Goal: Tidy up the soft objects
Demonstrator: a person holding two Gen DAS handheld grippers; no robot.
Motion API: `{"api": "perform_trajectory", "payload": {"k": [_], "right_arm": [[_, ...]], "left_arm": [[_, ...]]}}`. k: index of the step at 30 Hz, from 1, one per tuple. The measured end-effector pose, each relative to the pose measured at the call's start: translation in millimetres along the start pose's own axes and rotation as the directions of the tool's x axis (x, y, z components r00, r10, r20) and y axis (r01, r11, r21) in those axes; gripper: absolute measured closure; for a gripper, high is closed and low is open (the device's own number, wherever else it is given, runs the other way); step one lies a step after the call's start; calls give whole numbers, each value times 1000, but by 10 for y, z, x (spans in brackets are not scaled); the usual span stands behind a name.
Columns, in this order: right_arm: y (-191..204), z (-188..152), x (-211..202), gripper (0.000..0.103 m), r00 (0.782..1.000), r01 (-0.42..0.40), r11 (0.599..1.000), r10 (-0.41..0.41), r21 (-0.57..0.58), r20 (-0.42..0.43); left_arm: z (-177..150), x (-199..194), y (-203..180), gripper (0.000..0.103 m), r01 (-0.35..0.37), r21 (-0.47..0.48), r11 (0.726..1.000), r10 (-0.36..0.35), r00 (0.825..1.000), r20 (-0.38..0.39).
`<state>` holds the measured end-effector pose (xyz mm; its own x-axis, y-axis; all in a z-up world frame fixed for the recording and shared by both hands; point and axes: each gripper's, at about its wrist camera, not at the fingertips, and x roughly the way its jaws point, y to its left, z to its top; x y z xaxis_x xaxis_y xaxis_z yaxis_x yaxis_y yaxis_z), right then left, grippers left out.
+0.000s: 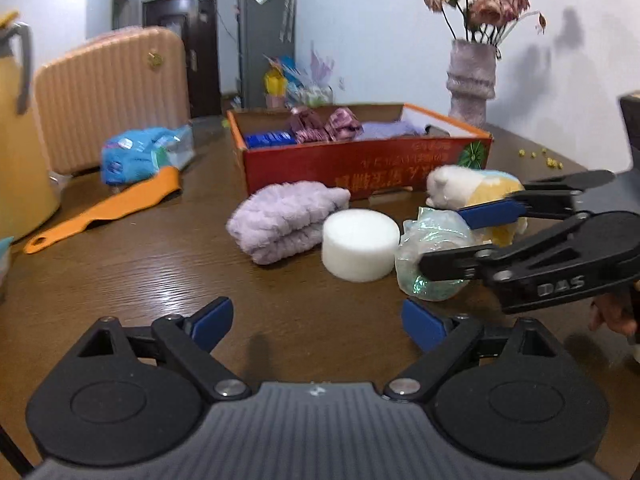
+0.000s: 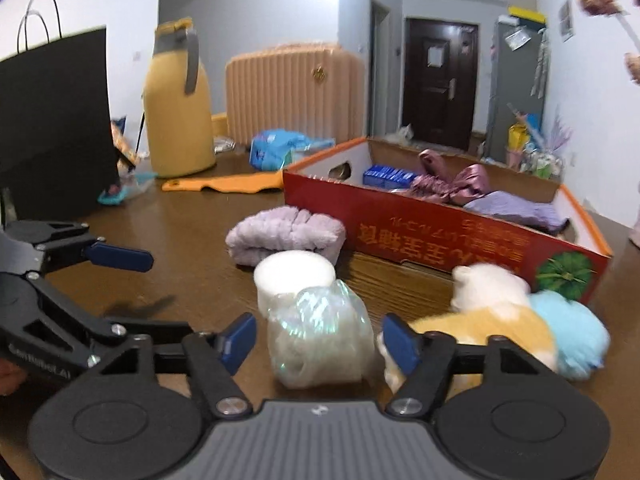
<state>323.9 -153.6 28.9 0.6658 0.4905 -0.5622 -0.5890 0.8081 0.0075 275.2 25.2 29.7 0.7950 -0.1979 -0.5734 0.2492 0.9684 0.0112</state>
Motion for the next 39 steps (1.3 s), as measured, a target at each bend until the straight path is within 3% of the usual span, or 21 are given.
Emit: {"api": "perform_trajectory", "payload": {"k": [1, 3, 5, 7, 9, 10, 11, 13, 16, 29, 36, 39], "right_arm": [[-15, 16, 62, 60, 999, -11, 1000, 11, -22, -32], [-76, 37, 87, 60, 998, -14, 998, 10, -62, -60], [-235, 42, 43, 62, 997, -41, 998, 39, -39, -61], [-433, 11, -8, 62, 997, -63, 998, 63, 5, -46], [-580, -44, -17, 61, 999, -37, 999, 38, 31, -29], [-628, -68, -16, 61, 1000, -18, 999, 19, 39, -22], [-665, -95, -23, 61, 1000, -3, 999, 3, 45, -14], [-692, -120, -36, 61, 1000, 16, 999, -16, 50, -5], [-662, -143, -26, 61, 1000, 31, 999, -31, 28, 1], [-647, -133, -6, 61, 999, 47, 999, -47, 11, 7], [-647, -135, -10, 61, 999, 40, 999, -41, 21, 29], [-636, -131, -73, 61, 998, 34, 998, -37, 48, 59]], "left_arm": [[33, 70, 2, 13, 16, 2, 1000, -16, 1000, -20], [100, 216, -8, 25, 40, -4, 999, -40, 998, -53], [195, 380, -46, 30, 55, -12, 998, -56, 996, -71], [285, 511, -110, 30, 59, 0, 998, -59, 996, -70], [371, 636, -167, 32, 59, 21, 998, -58, 996, -72], [399, 683, -187, 35, 55, 27, 998, -53, 996, -71], [418, 729, -198, 47, 55, 27, 998, -53, 996, -72], [414, 782, -217, 48, 57, 2, 998, -56, 997, -51], [383, 768, -292, 50, 57, 36, 998, -56, 998, -31], [368, 752, -230, 50, 114, 8, 993, -114, 993, -33], [360, 725, -277, 50, 90, 44, 995, -89, 996, -25], [343, 607, -299, 50, 52, 40, 998, -53, 998, 24]]}}
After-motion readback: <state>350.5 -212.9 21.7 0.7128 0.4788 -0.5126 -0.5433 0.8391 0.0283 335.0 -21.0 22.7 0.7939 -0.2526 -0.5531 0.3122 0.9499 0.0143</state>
